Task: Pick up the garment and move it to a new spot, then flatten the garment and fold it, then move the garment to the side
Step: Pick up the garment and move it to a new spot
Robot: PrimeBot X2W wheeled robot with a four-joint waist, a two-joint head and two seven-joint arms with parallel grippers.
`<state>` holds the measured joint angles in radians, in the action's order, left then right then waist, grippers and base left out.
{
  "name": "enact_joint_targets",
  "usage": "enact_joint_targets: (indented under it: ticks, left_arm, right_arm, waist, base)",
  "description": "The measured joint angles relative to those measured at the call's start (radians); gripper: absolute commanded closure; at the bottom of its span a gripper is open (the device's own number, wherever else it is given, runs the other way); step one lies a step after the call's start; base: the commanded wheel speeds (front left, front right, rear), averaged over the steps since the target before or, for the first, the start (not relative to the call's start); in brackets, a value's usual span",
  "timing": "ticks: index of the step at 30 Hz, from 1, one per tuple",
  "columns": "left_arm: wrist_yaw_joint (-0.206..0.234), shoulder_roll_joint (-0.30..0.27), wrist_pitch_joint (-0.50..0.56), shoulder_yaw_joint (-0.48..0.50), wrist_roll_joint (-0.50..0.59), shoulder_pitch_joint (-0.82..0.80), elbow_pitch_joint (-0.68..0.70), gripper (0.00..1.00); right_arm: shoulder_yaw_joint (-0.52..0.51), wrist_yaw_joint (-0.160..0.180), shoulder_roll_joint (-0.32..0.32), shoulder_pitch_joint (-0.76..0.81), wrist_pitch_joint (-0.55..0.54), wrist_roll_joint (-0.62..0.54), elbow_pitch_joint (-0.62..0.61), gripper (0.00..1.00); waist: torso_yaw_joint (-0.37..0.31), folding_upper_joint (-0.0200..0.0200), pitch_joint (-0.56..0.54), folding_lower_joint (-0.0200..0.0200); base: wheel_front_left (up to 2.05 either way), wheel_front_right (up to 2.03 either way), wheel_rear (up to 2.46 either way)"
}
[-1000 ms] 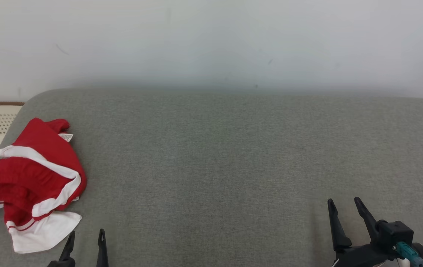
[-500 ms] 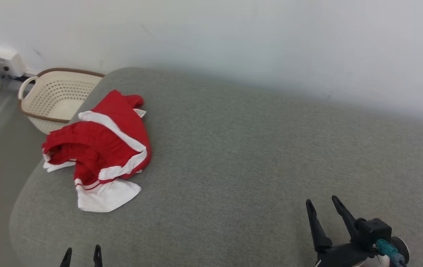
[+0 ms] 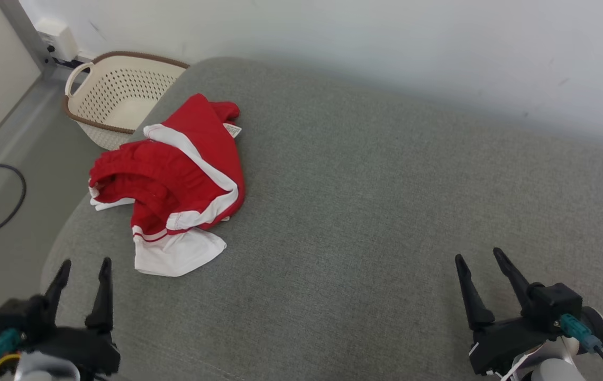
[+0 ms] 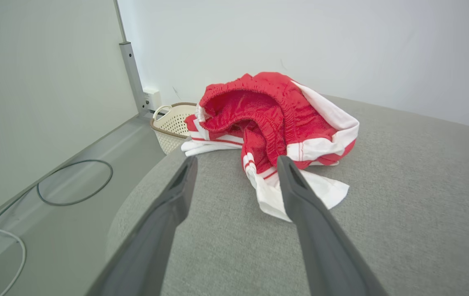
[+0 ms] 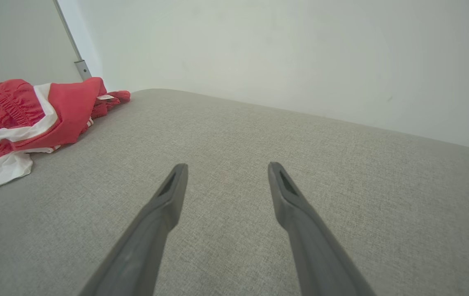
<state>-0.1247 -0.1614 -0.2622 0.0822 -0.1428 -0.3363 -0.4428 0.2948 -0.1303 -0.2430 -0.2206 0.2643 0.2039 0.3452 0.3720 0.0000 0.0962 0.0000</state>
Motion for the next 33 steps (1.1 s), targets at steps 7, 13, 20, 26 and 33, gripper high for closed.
enact_joint_targets:
  ticks: [7, 13, 20, 26, 33]
  left_arm:
    - [-0.005, -0.157, 0.0, -0.121, -0.072, -0.27, -0.172, 0.0]
    - [-0.006, -0.264, 0.0, -0.215, -0.106, -0.428, -0.331, 0.0]
    - [-0.006, -0.306, 0.0, -0.301, -0.094, -0.53, -0.482, 0.0]
    - [0.039, -0.316, 0.0, -0.277, -0.096, -0.575, -0.517, 0.0]
    - [0.092, -0.309, 0.0, -0.226, -0.103, -0.576, -0.45, 1.0]
  right_arm:
    - [-0.009, 0.0, -0.046, -0.034, 0.0, 0.001, -0.029, 0.0]
    - [-0.012, 0.0, -0.079, -0.061, 0.0, -0.001, -0.065, 0.0]
    - [-0.015, 0.0, -0.106, -0.08, 0.0, -0.001, -0.088, 0.0]
    - [-0.025, 0.0, -0.121, -0.103, 0.0, 0.0, -0.106, 0.0]
    - [-0.044, 0.0, -0.116, -0.113, 0.0, 0.01, -0.113, 0.0]
  waist:
    - [-0.038, 0.0001, 0.096, 0.0001]
    - [-0.079, 0.0001, 0.176, 0.0002]
    - [-0.132, 0.0001, 0.246, 0.0003]
    - [-0.175, 0.0001, 0.288, 0.0003]
    - [-0.211, 0.0001, 0.318, 0.0002]
  base:
    - [0.0, 0.0, 0.0]
    - [0.0, 0.0, 0.0]
    - [0.0, 0.0, 0.0]
    - [0.0, 0.0, 0.0]
    - [0.0, 0.0, 0.0]
